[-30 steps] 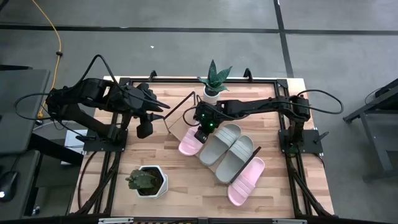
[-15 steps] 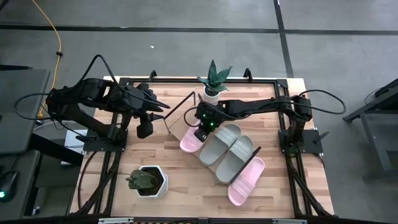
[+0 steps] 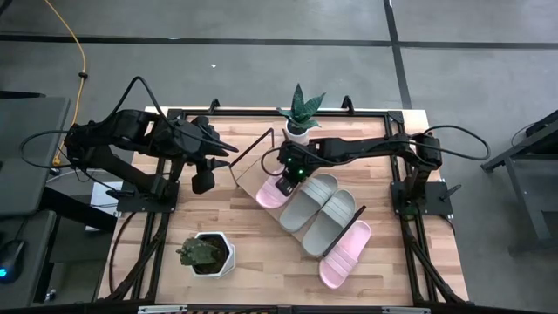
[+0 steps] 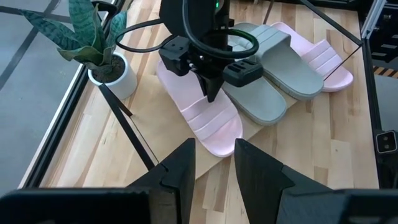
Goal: Pick and place slides into the shelf
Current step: Put the left pink slide on the shelf, then put the pink slide on the shelf
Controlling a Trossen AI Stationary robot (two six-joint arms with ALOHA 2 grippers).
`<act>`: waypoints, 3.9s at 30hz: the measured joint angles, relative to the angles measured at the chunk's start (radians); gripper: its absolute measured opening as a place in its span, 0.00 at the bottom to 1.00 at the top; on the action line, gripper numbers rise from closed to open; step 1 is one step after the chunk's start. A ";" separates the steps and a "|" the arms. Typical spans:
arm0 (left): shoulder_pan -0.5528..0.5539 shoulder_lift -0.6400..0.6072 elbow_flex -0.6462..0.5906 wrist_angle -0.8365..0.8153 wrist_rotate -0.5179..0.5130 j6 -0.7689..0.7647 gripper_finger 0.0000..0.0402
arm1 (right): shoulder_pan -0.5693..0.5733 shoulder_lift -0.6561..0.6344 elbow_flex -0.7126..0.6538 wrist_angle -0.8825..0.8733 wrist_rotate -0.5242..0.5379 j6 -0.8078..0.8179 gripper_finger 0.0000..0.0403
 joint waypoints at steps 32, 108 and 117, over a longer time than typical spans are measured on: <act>0.000 0.000 0.000 0.000 0.001 0.000 0.25 | 0.040 -0.048 -0.032 -0.006 -0.062 0.051 0.00; 0.000 0.003 -0.003 0.009 -0.038 0.097 0.25 | 0.162 -0.604 -0.097 -0.223 0.285 0.133 0.39; 0.000 0.003 -0.003 -0.003 -0.030 0.120 0.25 | 0.472 -0.663 -0.097 -0.500 0.533 0.475 0.39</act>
